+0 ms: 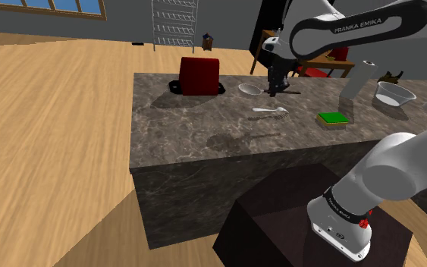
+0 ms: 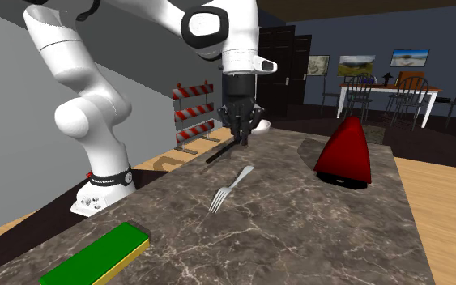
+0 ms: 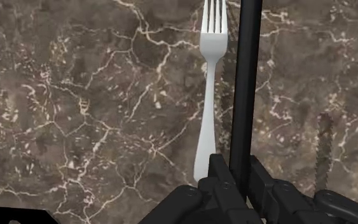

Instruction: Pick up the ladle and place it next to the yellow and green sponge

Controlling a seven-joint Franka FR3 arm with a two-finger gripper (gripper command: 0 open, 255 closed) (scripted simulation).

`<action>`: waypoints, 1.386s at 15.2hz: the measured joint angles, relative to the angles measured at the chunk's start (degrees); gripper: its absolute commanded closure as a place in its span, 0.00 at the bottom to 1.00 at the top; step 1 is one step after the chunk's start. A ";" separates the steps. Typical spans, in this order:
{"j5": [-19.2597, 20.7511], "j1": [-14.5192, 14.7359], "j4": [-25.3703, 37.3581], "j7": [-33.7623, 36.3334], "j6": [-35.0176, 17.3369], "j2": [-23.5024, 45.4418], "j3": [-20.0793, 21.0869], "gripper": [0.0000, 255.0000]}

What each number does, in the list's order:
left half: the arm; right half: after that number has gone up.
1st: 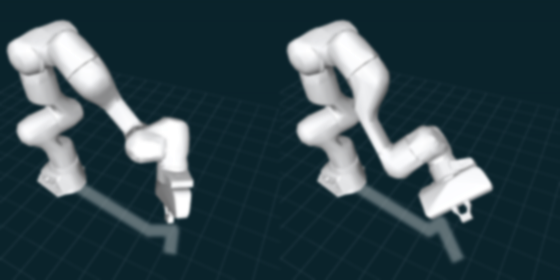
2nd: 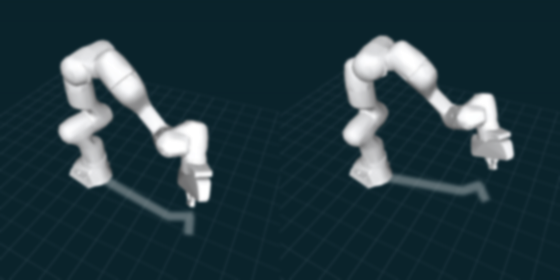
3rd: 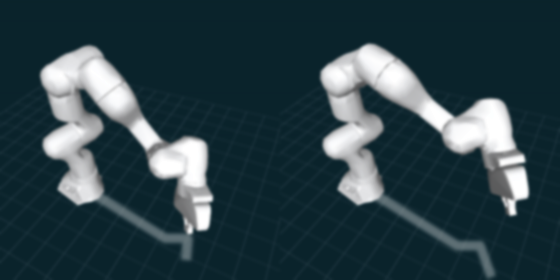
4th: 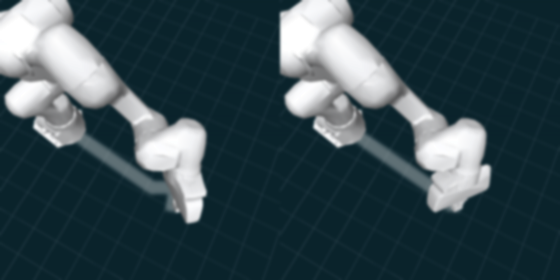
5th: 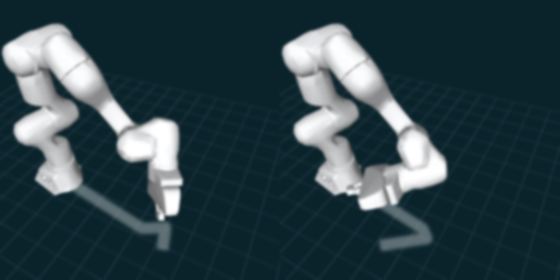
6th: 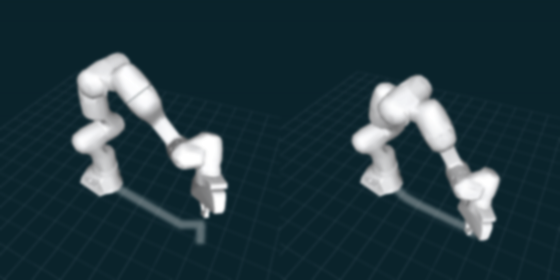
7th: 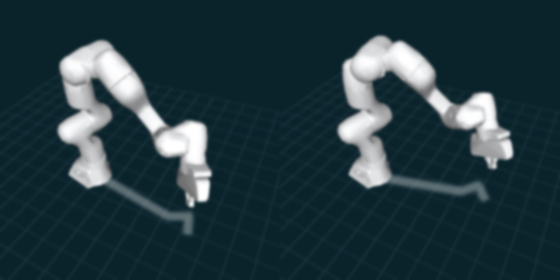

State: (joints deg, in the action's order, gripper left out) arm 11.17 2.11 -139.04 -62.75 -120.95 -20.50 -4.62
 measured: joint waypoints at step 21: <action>2.54 -10.15 5.79 -27.90 -5.78 7.16 -19.84 1.00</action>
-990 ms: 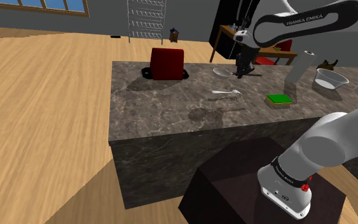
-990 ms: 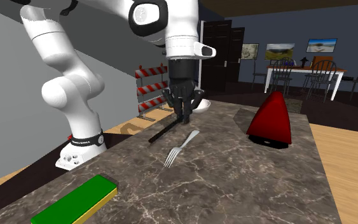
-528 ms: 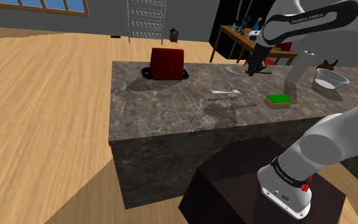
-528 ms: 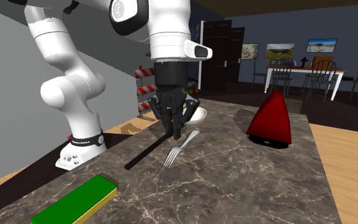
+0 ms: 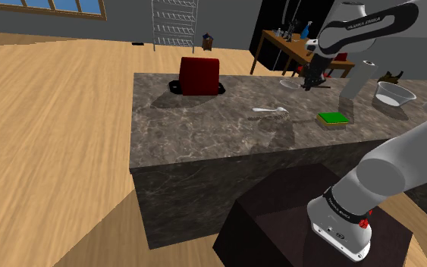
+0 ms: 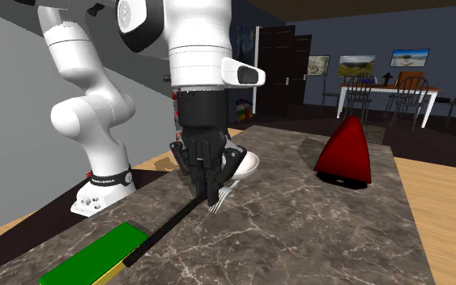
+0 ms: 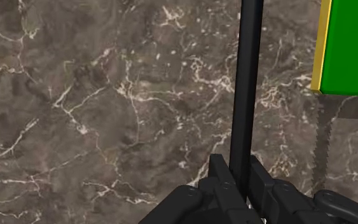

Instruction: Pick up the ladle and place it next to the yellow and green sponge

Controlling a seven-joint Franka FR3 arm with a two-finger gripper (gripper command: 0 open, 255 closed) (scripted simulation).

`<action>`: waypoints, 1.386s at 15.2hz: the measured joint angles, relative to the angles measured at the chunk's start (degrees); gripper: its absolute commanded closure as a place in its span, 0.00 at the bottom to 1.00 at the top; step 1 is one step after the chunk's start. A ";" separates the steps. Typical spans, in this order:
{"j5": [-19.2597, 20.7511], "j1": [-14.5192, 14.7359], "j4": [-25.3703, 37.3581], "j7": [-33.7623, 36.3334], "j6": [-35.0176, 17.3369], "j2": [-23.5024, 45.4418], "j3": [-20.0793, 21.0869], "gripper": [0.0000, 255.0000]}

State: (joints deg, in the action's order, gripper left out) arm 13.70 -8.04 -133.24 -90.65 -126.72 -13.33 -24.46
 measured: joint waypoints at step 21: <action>-1.64 0.08 -6.35 -0.66 -14.10 8.02 -1.68 1.00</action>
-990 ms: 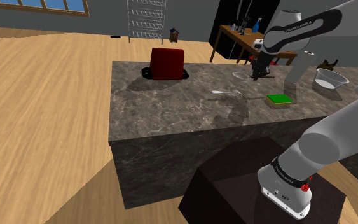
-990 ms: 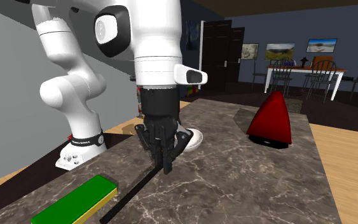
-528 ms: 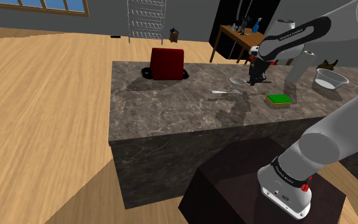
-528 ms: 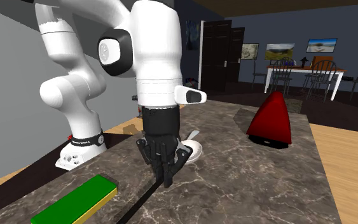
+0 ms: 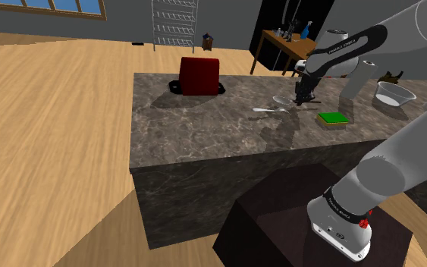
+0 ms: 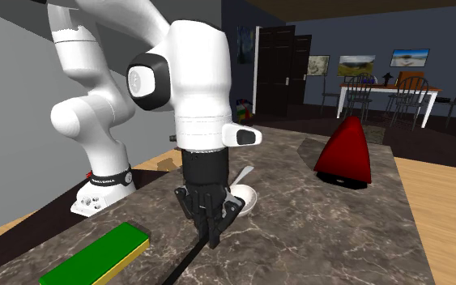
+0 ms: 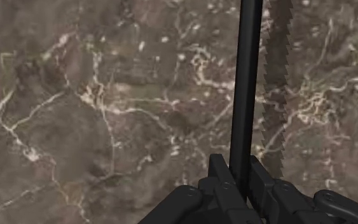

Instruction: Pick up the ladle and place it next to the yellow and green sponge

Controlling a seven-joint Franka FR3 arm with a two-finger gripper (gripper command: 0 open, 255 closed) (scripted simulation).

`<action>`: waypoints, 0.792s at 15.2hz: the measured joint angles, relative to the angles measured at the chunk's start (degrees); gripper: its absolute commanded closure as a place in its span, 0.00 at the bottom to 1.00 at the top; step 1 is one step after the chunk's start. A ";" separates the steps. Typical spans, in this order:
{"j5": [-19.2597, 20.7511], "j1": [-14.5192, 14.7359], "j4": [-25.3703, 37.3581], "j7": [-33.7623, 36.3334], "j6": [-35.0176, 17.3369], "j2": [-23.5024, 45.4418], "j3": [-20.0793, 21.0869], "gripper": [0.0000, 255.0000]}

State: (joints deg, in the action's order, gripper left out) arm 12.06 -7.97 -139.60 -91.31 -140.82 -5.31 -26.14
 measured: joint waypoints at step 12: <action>1.26 -0.05 0.88 0.89 4.24 -3.56 0.61 0.00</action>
